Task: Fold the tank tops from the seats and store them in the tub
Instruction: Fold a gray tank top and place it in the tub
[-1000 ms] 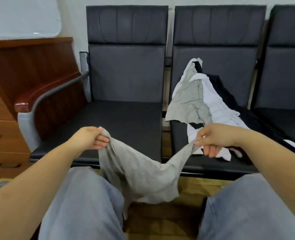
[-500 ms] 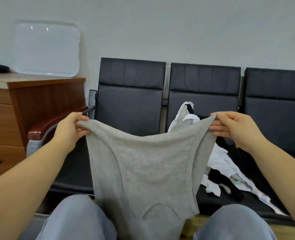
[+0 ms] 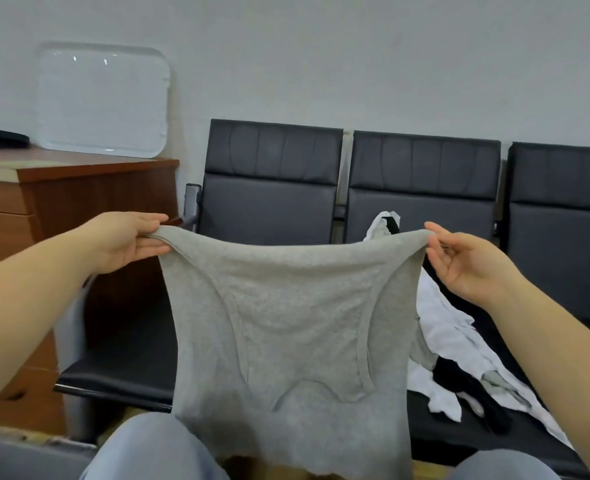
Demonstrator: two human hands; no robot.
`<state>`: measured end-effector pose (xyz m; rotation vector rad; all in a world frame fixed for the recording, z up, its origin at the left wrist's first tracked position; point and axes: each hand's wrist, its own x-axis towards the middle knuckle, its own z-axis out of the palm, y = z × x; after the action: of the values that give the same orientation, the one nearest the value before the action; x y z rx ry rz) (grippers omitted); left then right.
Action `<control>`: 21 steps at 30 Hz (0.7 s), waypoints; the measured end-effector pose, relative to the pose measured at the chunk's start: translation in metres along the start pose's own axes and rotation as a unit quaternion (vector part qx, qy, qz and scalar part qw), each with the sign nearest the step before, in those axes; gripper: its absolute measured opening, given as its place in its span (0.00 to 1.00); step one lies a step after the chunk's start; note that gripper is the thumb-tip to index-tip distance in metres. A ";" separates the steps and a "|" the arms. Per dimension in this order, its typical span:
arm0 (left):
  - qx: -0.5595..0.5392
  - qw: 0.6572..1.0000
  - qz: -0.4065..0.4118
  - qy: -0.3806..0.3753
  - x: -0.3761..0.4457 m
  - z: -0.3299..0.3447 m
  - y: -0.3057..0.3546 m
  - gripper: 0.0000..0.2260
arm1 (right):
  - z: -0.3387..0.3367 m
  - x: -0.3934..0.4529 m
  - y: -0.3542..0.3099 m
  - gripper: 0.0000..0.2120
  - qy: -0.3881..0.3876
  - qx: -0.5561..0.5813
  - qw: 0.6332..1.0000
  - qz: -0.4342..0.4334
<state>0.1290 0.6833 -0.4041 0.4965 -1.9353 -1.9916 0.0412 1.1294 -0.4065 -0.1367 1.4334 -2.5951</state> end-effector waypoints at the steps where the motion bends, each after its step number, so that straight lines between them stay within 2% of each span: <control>1: 0.012 1.000 -0.006 -0.002 0.002 -0.002 0.002 0.13 | 0.001 0.004 0.003 0.11 -0.005 0.003 1.000 0.011; 4: -0.052 0.998 0.006 -0.024 0.010 -0.013 0.010 0.13 | 0.005 0.016 0.011 0.17 -0.032 0.041 0.999 -0.006; 5: -0.112 0.993 0.015 -0.036 0.011 -0.018 0.015 0.13 | 0.006 0.020 0.012 0.15 -0.038 0.071 0.997 -0.020; 6: -0.167 0.984 0.030 -0.055 0.017 -0.024 0.017 0.21 | 0.009 0.024 0.013 0.10 -0.041 0.104 0.993 -0.032; 7: -0.203 0.977 0.039 -0.060 0.023 -0.030 0.017 0.33 | 0.012 0.029 0.014 0.08 -0.040 0.134 0.989 -0.038; 8: -0.225 0.972 0.044 -0.057 0.031 -0.035 0.015 0.38 | 0.016 0.034 0.015 0.09 -0.045 0.154 0.986 -0.041; 9: -0.233 0.970 0.040 -0.051 0.035 -0.035 0.011 0.33 | 0.022 0.040 0.018 0.11 -0.056 0.164 0.984 -0.041; 11: -0.217 0.976 0.022 -0.003 0.049 -0.033 0.000 0.10 | 0.031 0.058 0.029 0.27 -0.093 0.152 0.983 -0.039; 13: -0.193 0.981 0.008 0.029 0.067 -0.037 -0.015 0.12 | 0.035 0.083 0.042 0.35 -0.093 0.114 0.989 -0.031; 15: -0.172 0.984 0.007 0.052 0.082 -0.040 -0.025 0.12 | 0.042 0.104 0.057 0.31 -0.075 0.096 0.992 -0.020; 17: -0.144 0.987 0.002 0.078 0.102 -0.043 -0.035 0.12 | 0.047 0.125 0.071 0.12 -0.025 0.075 0.997 -0.011; 18: -0.122 0.988 0.000 0.092 0.113 -0.045 -0.040 0.11 | 0.050 0.135 0.078 0.06 -0.002 0.065 0.998 -0.009; 21: -0.089 0.993 0.003 0.084 0.136 -0.045 -0.050 0.15 | 0.052 0.167 0.098 0.06 0.013 0.009 1.000 0.006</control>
<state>0.0296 0.5824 -0.4588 0.5905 -1.6417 -2.0245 -0.1038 1.0022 -0.4624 -0.0922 1.4155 -2.6086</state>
